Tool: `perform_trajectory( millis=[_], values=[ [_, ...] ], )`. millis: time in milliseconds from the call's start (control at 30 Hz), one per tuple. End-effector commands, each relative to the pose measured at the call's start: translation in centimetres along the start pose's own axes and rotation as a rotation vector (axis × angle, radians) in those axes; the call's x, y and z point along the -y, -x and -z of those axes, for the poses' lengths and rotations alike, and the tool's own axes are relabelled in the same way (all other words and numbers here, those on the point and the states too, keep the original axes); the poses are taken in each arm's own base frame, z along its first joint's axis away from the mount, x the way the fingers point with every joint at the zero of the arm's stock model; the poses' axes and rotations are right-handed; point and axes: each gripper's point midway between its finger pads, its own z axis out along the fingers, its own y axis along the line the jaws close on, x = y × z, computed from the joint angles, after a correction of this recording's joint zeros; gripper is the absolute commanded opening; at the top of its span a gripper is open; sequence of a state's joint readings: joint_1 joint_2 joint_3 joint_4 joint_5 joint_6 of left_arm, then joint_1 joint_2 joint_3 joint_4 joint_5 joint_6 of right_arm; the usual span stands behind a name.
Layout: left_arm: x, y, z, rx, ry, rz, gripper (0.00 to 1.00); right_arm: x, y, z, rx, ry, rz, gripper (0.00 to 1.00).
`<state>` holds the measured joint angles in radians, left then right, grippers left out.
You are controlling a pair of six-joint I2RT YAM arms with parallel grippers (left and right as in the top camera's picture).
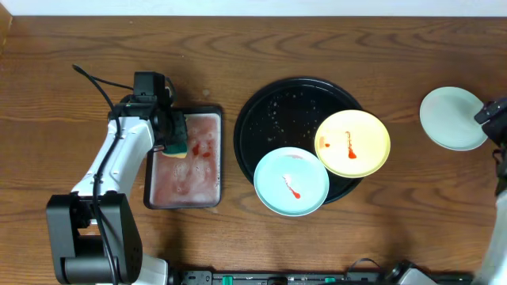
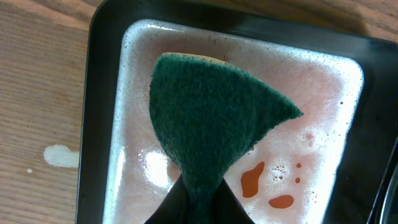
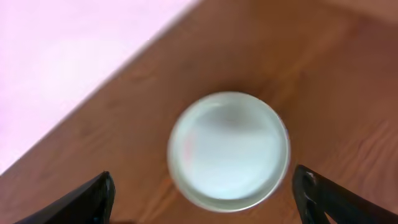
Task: Clean dirty plates on tray and stack at the side
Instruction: 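Move the right gripper to the lower mint plate's rim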
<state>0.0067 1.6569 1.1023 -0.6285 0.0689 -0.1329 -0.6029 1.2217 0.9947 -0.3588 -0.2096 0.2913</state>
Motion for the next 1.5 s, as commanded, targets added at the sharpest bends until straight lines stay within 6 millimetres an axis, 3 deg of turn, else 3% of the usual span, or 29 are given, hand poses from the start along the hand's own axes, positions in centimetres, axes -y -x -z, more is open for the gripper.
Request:
perform_trajectory(
  millis=[0, 67, 133, 233, 333, 367, 467, 567, 767, 833, 1267, 1333, 1367, 1400, 1467],
  values=[
    [-0.3, -0.4, -0.2, -0.016, 0.006, -0.004, 0.07, -4.1, -1.1, 3.2, -0.013, 0.087, 0.163, 0.89],
    [-0.3, -0.5, -0.2, -0.021, 0.007, -0.004, 0.07, -5.7, -3.1, 4.2, -0.069, 0.123, 0.222, 0.88],
    [-0.3, -0.6, -0.2, -0.024, 0.008, -0.004, 0.07, -7.4, -6.9, 4.4, -0.203, 0.162, 0.261, 0.86],
    [-0.3, -0.6, -0.2, -0.024, 0.008, -0.003, 0.07, -9.3, -10.4, 4.5, -0.321, 0.209, 0.314, 0.84],
    [-0.3, -0.6, -0.2, -0.024, 0.008, -0.003, 0.07, -12.6, -14.4, 5.3, -0.432, 0.296, 0.411, 0.84],
    [-0.3, -0.6, -0.2, -0.024, 0.008, -0.003, 0.07, -14.1, -16.7, 5.9, -0.493, 0.336, 0.460, 0.83],
    [-0.3, -0.6, -0.2, -0.023, 0.008, -0.003, 0.07, -15.9, -20.0, 6.5, -0.584, 0.370, 0.510, 0.82],
    [-0.3, -0.5, -0.2, -0.021, 0.007, -0.004, 0.07, -16.7, -23.1, 6.1, -0.674, 0.356, 0.536, 0.83],
    [-0.2, 0.0, -0.6, 0.005, 0.003, -0.004, 0.07, -16.2, -29.3, 5.6, -0.896, 0.297, 0.577, 0.78],
    [-0.3, -0.4, -1.0, -0.008, 0.005, -0.004, 0.07, -16.4, -30.1, 5.6, -0.909, 0.301, 0.593, 0.78],
    [-1.2, -4.5, -3.3, -0.101, 0.023, -0.002, 0.09, -17.0, -29.8, 5.3, -0.884, 0.314, 0.596, 0.83],
    [-1.2, -4.8, -3.5, -0.109, 0.025, -0.002, 0.17, -17.0, -29.8, 5.3, -0.882, 0.316, 0.596, 0.83],
    [-1.3, -5.0, -3.5, -0.114, 0.026, -0.002, 0.33, -17.0, -29.8, 5.3, -0.882, 0.316, 0.596, 0.83],
    [-1.3, -5.0, -3.4, -0.114, 0.025, 0.001, 0.42, -17.0, -29.8, 5.3, -0.883, 0.315, 0.596, 0.83],
    [-1.2, -5.1, -3.4, -0.118, 0.023, 0.009, 0.50, -16.7, -30.0, 5.5, -0.897, 0.305, 0.598, 0.81]
  ],
)
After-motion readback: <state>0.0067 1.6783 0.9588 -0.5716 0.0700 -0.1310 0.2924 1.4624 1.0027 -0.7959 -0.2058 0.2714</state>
